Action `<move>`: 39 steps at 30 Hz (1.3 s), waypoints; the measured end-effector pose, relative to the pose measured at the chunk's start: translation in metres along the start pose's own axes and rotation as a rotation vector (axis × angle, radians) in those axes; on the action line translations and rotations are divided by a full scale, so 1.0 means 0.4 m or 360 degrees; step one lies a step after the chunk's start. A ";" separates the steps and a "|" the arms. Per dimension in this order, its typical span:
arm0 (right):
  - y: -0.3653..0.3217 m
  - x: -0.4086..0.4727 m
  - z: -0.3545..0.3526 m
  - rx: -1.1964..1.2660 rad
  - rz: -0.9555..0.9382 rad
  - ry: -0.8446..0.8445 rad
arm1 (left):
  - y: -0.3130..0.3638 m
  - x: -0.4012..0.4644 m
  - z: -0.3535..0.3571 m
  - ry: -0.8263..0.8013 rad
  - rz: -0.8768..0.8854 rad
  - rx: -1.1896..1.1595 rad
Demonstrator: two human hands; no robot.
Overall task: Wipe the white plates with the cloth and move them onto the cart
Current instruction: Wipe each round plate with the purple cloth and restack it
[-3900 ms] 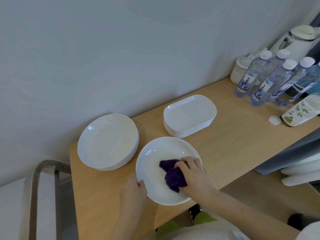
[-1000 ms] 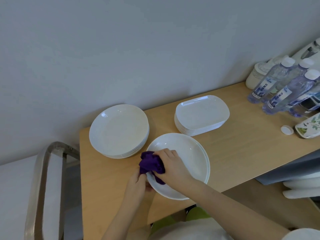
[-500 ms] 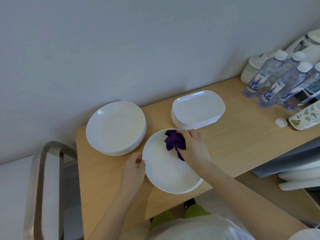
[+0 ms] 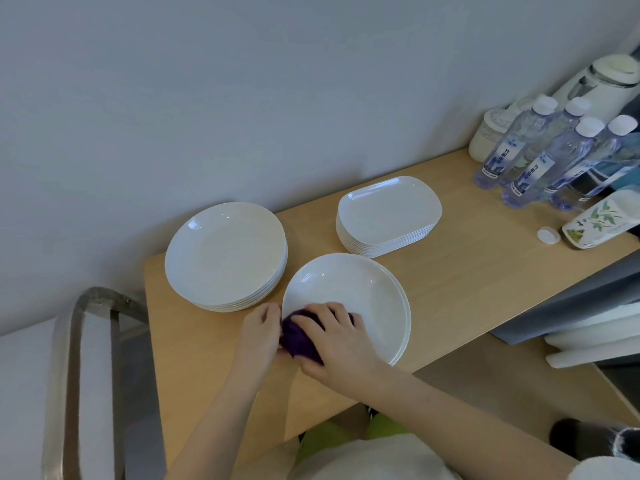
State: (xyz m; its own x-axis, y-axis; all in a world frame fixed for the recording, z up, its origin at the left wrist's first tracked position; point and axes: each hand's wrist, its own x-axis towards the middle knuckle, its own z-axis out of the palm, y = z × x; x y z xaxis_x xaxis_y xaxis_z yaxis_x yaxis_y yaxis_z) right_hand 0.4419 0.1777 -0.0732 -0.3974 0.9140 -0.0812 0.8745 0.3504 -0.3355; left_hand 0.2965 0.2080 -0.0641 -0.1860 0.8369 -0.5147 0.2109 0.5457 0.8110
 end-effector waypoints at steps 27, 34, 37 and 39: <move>0.148 0.116 -0.016 -0.0206 0.0289 0.0322 | -0.010 -0.020 0.022 -0.0040 0.0303 0.0484; 0.070 0.053 0.002 -0.0023 -0.0119 0.0162 | -0.011 -0.010 0.017 -0.0041 0.0284 0.0355; 0.060 0.006 0.018 -0.0039 -0.0218 0.0150 | -0.007 -0.006 0.026 -0.0010 0.0272 0.0393; 0.080 -0.018 0.016 -0.0053 -0.0291 0.0091 | -0.008 -0.004 0.032 0.0027 0.0243 0.0401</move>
State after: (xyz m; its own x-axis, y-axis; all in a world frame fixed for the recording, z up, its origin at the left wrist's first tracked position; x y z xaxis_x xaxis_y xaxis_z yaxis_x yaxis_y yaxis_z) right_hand 0.4711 0.1808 -0.0896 -0.5351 0.8442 0.0320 0.7981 0.5176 -0.3084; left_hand 0.3084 0.2055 -0.0695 -0.1492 0.9105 -0.3856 0.4692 0.4084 0.7830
